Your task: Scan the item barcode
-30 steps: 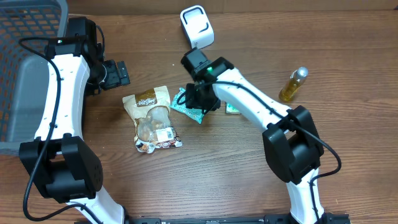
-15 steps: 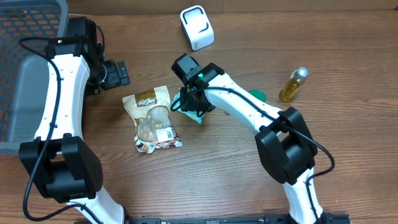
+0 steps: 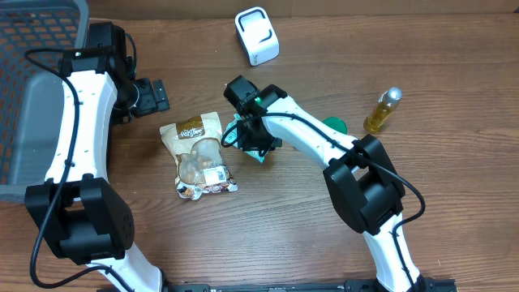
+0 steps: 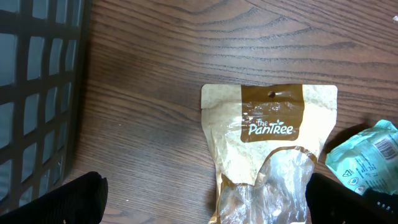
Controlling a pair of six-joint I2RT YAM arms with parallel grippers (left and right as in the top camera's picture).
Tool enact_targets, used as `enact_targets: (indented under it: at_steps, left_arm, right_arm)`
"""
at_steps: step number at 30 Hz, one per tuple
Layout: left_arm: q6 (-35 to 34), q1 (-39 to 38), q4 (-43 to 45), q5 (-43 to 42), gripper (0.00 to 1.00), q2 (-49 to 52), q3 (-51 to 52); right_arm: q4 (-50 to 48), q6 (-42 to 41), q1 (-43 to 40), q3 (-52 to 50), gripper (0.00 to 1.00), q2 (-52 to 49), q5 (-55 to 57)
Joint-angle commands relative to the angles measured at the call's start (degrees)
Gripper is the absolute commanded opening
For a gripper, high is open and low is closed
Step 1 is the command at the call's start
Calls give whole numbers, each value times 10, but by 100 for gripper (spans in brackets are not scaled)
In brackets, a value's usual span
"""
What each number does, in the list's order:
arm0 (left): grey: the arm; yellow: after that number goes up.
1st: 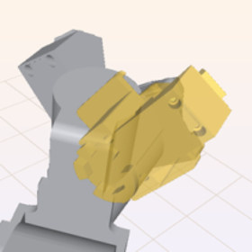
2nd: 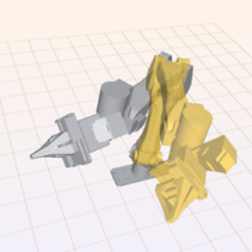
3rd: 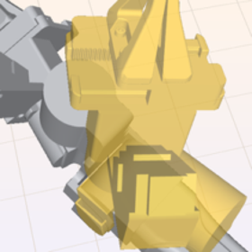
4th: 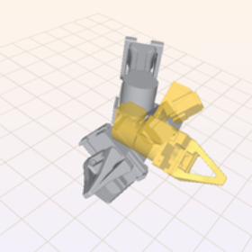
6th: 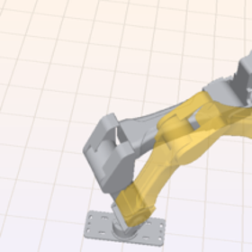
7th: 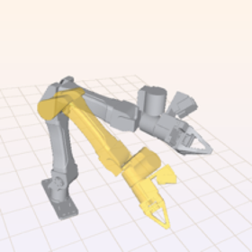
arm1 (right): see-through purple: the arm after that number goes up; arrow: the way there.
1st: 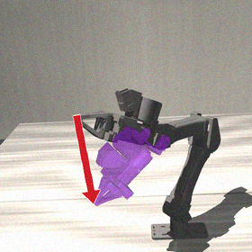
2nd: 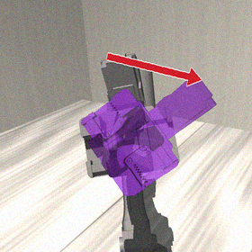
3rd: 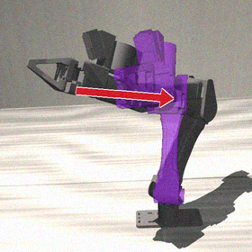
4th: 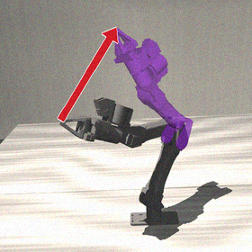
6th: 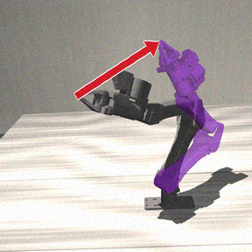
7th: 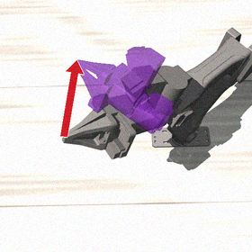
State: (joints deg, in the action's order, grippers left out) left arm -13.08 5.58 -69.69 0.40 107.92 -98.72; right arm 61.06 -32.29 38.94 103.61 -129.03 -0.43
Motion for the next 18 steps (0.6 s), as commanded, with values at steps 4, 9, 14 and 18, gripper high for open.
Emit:
enact_targets:
  at_steps: [4,9,14,18]
  left_arm:
    - [9,-4,-1,-4,99,-3,1]
    - [9,-4,-1,-4,100,-3,1]
    - [9,-4,-1,-4,99,-3,1]
    - [9,-4,-1,-4,99,-3,1]
  right_arm:
    - [60,56,-11,109,32,-9,8]
    - [59,60,-11,134,49,-9,9]
    - [46,60,-11,117,51,-10,9]
    - [39,60,-11,108,54,-20,17]
